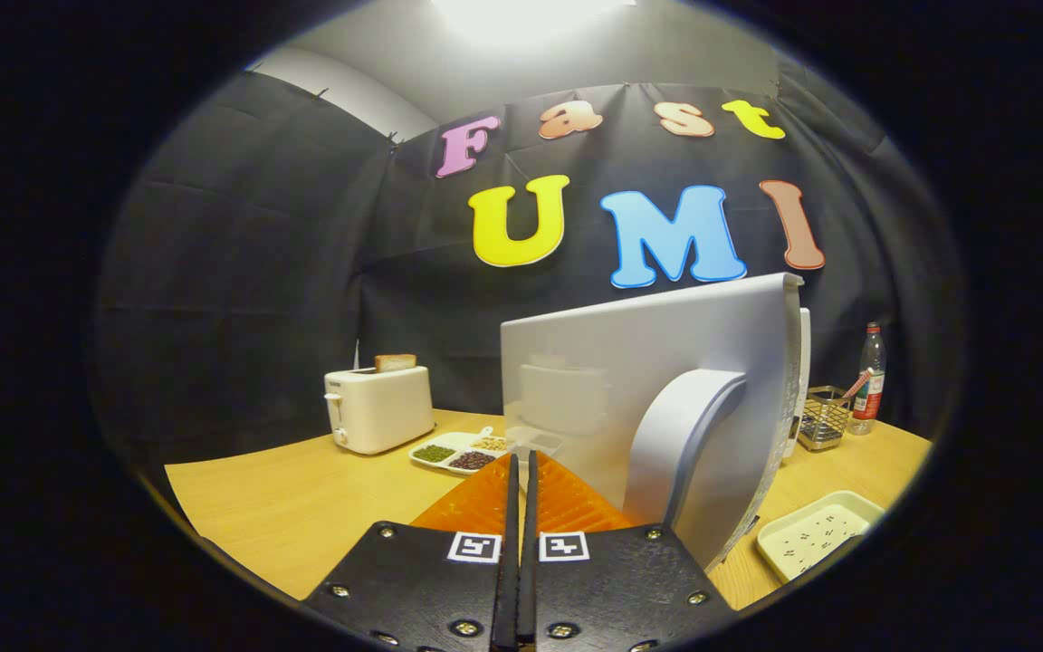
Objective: Open the microwave, put the food inside, and close the microwave door.
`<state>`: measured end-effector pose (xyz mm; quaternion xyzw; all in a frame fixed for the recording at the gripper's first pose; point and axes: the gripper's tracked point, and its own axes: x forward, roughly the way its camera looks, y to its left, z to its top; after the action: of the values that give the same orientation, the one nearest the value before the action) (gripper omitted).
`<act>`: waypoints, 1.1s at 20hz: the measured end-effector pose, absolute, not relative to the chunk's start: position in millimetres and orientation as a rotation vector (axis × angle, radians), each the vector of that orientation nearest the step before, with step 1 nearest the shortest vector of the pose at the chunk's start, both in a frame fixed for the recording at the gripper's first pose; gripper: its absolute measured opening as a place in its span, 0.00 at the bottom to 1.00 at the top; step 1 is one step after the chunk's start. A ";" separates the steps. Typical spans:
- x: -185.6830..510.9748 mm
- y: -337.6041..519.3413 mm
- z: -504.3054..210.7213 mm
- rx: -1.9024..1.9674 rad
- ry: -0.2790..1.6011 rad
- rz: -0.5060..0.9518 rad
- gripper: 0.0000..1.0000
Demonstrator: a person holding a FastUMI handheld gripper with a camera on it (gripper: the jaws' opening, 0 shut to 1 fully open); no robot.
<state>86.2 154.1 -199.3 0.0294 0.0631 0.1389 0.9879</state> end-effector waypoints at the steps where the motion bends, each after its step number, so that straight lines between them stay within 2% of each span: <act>1: 95.3 143.9 -201.8 0.066 0.131 0.255 0.01; 6: 130.7 105.4 -212.1 0.048 0.116 0.146 0.01; 22: 201.3 53.5 -231.0 0.012 0.055 -0.040 0.01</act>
<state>201.3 53.5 -231.0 0.0059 0.0276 -0.0198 0.9994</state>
